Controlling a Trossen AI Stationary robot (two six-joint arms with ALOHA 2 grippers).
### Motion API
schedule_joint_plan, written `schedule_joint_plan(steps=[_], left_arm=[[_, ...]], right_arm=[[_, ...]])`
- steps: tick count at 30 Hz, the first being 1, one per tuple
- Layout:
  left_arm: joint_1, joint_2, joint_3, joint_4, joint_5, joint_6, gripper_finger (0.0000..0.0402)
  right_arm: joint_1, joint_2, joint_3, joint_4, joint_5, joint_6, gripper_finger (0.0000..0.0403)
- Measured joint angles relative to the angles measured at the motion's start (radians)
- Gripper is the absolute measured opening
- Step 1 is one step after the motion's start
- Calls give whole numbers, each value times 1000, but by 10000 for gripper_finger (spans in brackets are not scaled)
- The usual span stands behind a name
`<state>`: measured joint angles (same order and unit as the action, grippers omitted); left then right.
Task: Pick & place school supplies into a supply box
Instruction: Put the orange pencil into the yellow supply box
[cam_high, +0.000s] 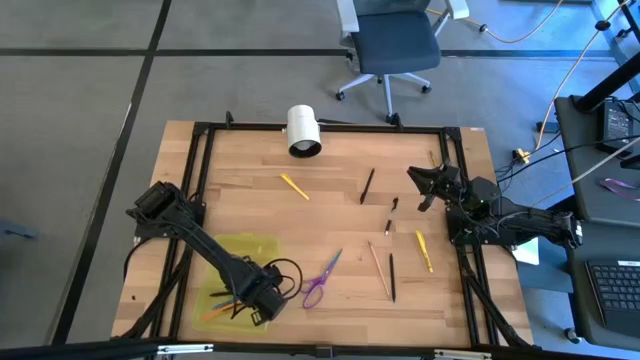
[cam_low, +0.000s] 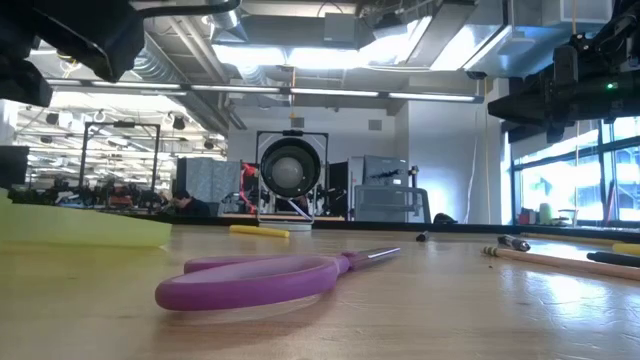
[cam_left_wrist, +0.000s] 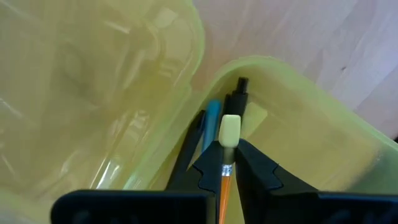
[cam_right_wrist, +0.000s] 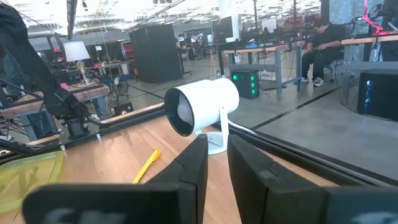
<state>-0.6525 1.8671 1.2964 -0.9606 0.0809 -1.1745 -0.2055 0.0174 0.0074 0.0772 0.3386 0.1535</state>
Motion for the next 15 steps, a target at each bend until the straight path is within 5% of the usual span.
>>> schedule_joint_plan(steps=[11, 15], left_arm=[[0, 0, 0, 17, 14, 40, 72], [12, 0, 0, 13, 94, 36, 85]], right_arm=[[0, 0, 0, 0, 0, 0, 67], [0, 0, 0, 0, 0, 0, 67]])
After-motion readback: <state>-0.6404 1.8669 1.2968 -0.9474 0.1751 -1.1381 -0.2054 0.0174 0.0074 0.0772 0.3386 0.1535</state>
